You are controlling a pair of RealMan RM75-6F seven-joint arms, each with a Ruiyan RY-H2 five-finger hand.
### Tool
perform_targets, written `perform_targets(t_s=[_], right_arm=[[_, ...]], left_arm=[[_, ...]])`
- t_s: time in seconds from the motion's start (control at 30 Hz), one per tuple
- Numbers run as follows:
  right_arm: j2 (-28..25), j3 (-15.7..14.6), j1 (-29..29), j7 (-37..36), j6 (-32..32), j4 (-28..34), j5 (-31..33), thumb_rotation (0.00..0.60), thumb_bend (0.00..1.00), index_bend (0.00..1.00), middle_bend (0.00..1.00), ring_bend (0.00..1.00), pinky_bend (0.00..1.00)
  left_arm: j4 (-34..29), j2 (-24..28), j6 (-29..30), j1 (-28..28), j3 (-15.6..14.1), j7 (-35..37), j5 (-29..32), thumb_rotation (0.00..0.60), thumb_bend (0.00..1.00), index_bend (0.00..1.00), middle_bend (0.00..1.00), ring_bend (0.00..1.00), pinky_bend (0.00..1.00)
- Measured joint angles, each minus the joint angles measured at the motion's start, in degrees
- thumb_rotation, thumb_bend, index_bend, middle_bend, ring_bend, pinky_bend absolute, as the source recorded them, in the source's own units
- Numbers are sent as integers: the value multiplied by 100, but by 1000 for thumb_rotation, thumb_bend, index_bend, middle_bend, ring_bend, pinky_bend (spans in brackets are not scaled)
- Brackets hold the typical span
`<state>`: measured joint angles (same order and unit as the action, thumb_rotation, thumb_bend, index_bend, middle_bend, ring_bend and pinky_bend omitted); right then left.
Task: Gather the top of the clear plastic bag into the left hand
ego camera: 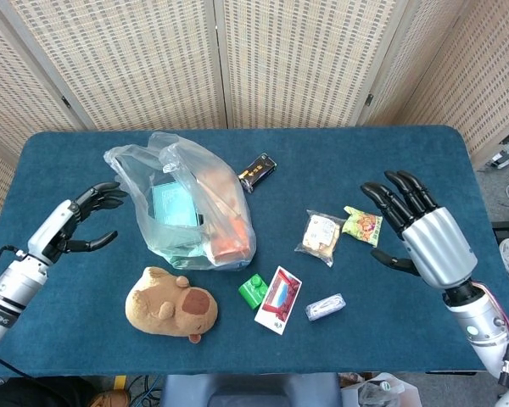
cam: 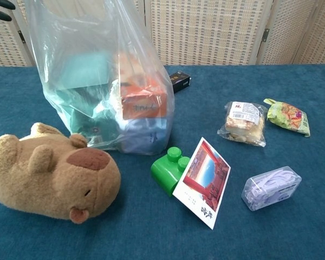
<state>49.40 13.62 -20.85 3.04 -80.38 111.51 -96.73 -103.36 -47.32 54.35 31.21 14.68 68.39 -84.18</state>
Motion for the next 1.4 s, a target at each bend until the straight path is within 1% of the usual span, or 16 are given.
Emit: perform_targets(t_s=[0.13,0.2,0.3,0.47,0.63,0.77,0.9,1.17,1.27,1.4], right_arm=[[-30,-31,29,-27,-57,11,-3,600,50,0,148,42,111],[-50,-42,38,-43,-72,8,10,600,50,0,148,42,111],[-62,-45,42,-62,-92,-7,30,600,50,0,148,43,111],[-56,-40,9,-127,-83,-54,77,600,51,0,148,43,111],[2,28,-150,-220,58,-119,179,600,50,0,148,43,111],[129,161,-445,-281,255,-225,223,600,53,0,148,42,111],[391,360,-839,-252,452,-415,280,600,103,0,148,43,111],[1164,737,-1834,-90,1049,-974,492,600,115,0,148,42,111],[1429,842,-2156,-52,1237,-1153,594,600,115,0,149,43,111],[1658,949,-2447,72,1362,-1340,710,600,115,0,148,42,111]], left_arm=[[97,-74,-284,276,63,267,35,475,218,144,190,199,152],[142,-125,-387,376,85,389,58,444,218,147,190,199,152],[210,-198,-511,517,108,552,73,416,218,150,190,200,152],[270,-285,-585,627,140,752,119,397,218,165,190,207,152],[332,-314,-690,731,142,1224,55,391,218,176,190,215,152],[388,-324,-743,815,129,1756,-86,390,218,192,192,227,153],[507,-345,-755,929,80,2331,-309,389,218,203,202,242,155],[591,-388,-764,1139,-11,2878,-432,390,218,222,225,266,162],[604,-431,-794,1207,-18,3014,-361,391,218,234,238,275,170],[638,-521,-848,1304,-1,3252,-245,391,218,247,250,284,184]])
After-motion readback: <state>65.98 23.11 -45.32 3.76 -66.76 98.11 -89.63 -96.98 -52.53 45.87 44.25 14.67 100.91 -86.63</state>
